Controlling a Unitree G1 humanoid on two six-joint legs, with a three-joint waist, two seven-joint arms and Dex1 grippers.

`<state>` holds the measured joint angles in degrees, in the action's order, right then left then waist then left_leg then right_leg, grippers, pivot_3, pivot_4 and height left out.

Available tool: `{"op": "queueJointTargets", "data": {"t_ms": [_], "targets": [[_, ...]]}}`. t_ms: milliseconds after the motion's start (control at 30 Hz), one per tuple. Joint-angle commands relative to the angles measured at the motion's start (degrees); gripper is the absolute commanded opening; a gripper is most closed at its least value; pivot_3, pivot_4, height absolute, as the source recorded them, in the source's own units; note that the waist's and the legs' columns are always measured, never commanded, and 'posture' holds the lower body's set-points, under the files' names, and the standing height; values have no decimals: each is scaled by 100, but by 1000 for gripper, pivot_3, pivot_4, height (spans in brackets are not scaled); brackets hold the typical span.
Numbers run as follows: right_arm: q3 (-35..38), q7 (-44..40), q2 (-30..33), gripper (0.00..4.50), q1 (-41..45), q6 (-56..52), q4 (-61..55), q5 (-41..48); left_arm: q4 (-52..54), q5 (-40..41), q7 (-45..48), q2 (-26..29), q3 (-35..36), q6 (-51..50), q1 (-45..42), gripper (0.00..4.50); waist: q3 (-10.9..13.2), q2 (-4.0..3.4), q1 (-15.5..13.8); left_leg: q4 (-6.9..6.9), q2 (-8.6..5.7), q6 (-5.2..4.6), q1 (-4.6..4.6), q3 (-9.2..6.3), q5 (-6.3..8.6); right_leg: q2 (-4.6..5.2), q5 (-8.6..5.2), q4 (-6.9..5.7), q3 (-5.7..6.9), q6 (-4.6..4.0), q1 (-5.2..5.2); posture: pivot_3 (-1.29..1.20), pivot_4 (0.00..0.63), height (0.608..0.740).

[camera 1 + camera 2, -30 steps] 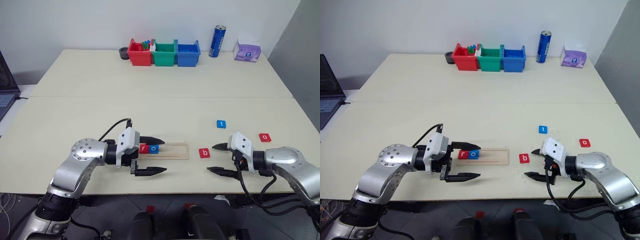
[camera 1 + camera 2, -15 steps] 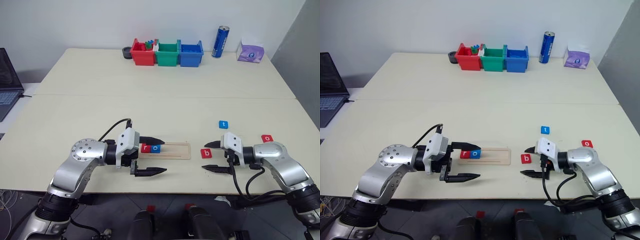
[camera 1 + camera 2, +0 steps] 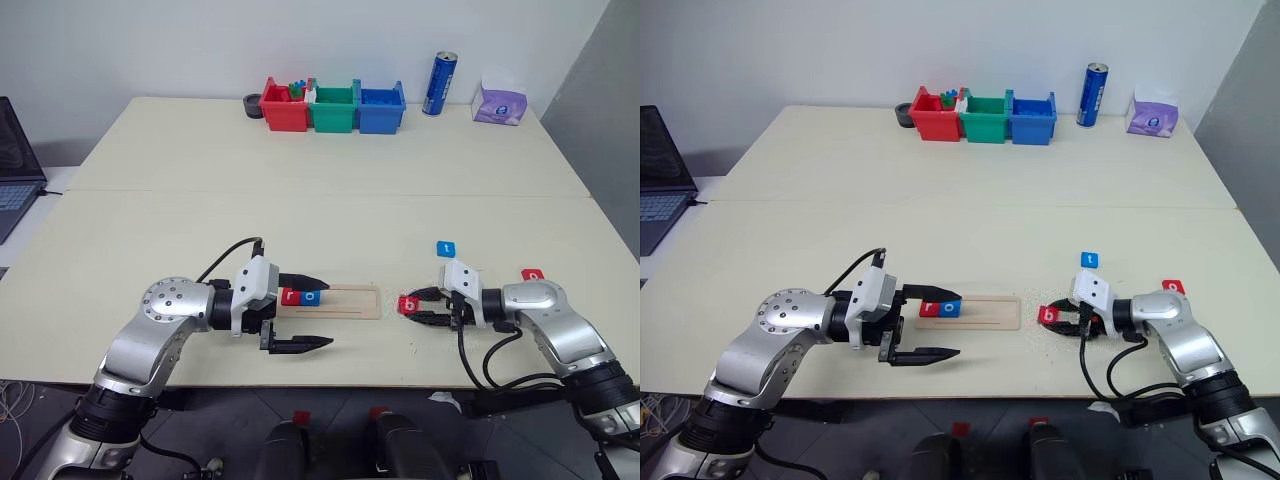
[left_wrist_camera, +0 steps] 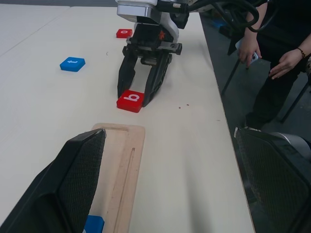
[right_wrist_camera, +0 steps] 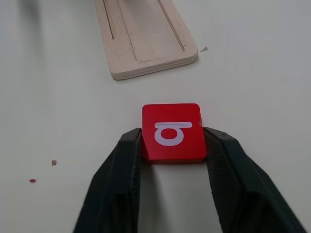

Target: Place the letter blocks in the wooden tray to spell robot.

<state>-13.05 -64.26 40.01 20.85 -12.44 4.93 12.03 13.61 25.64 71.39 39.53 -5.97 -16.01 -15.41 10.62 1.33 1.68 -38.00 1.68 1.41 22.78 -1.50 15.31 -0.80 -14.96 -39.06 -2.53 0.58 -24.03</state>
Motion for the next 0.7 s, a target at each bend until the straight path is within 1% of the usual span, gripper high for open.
{"op": "queueJointTargets", "data": {"t_ms": [33,200,300,367,500,700], "targets": [[155,-108,70,1457,30,53,-88,18,121,33,-34,-2,52,66,-36,4500,0,0,0,0,0,0,0,0,0,0,0,0,0,0,0,0,150,740],[206,-57,-87,1457,256,-313,-522,232,-50,31,-149,42,251,126,-10,4500,0,0,8,0,0,0,0,0,0,0,0,-1,-1,0,0,0,150,740],[109,65,-411,1457,574,-791,-952,409,-229,94,-77,261,622,213,162,4500,0,0,59,1,6,0,-3,0,0,-4,1,-6,-2,-1,-2,0,150,740],[-78,145,-671,1457,770,-974,-1070,368,-337,95,-42,442,890,283,333,4500,0,-1,69,4,11,0,-7,-4,0,-7,1,-9,1,-3,-2,0,150,740],[-351,276,-1090,1457,1007,-963,-873,153,-324,114,-176,604,1288,287,657,4500,1,-1,27,4,10,0,-3,-11,0,-6,0,-7,9,-5,-2,0,150,740],[-684,307,-1403,1457,1103,-663,-491,-162,159,222,-454,625,1692,132,1346,4500,1,-1,-15,1,10,1,5,-6,0,30,0,-2,7,-3,-3,0,150,740]]}}
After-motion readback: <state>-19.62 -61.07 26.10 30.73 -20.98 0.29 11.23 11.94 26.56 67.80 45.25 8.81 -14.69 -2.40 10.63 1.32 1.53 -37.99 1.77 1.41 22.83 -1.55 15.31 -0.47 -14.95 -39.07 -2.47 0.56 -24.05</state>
